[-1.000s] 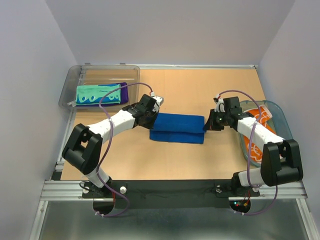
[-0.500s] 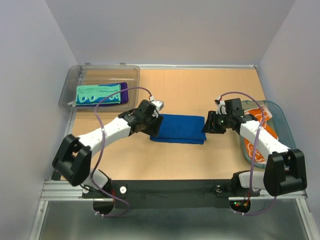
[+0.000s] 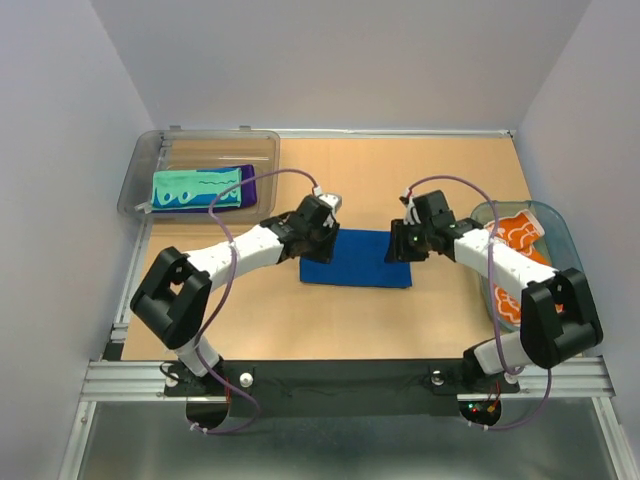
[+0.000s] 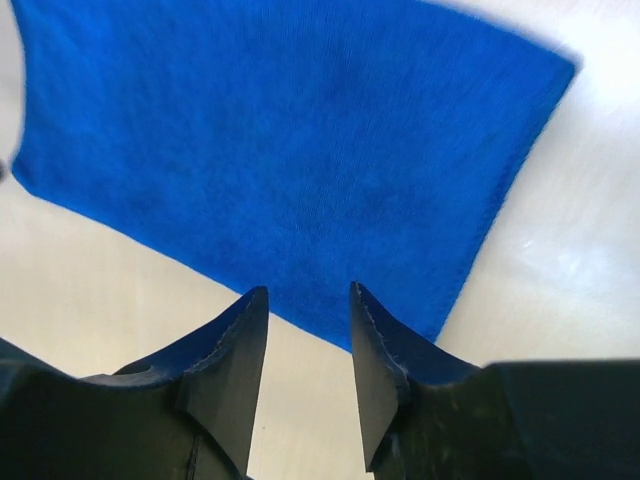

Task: Fold and stack the towels
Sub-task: Fold the towel

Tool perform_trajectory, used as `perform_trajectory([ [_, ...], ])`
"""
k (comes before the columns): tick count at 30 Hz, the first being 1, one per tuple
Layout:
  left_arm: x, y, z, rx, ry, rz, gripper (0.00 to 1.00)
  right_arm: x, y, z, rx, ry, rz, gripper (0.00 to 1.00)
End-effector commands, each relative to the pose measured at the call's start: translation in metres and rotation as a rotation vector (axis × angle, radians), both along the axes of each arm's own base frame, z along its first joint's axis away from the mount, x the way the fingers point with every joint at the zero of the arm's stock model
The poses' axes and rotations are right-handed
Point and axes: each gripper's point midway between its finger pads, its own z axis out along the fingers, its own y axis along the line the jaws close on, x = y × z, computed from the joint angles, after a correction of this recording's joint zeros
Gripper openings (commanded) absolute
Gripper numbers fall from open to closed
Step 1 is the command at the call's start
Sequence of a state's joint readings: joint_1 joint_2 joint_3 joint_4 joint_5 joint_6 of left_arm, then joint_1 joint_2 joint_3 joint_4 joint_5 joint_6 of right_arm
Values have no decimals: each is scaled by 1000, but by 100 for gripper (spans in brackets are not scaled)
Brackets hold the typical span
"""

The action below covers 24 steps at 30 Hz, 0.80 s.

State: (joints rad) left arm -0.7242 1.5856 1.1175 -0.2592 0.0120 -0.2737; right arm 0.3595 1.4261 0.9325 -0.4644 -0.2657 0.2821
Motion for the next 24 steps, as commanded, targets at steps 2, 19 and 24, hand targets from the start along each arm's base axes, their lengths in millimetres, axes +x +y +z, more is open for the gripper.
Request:
perform_trajectory([
  [2,-32,7,-48,11,109,56,46,-27,11,-37,13,55,-59,43],
  [19,-75,-28,-45,-282,180,191,42,0,-85,-65,-184,-14,-404,43],
  [24,-71,-34,19,-473,68,244,58,29,-63,-7,-108,-174,-258,49],
])
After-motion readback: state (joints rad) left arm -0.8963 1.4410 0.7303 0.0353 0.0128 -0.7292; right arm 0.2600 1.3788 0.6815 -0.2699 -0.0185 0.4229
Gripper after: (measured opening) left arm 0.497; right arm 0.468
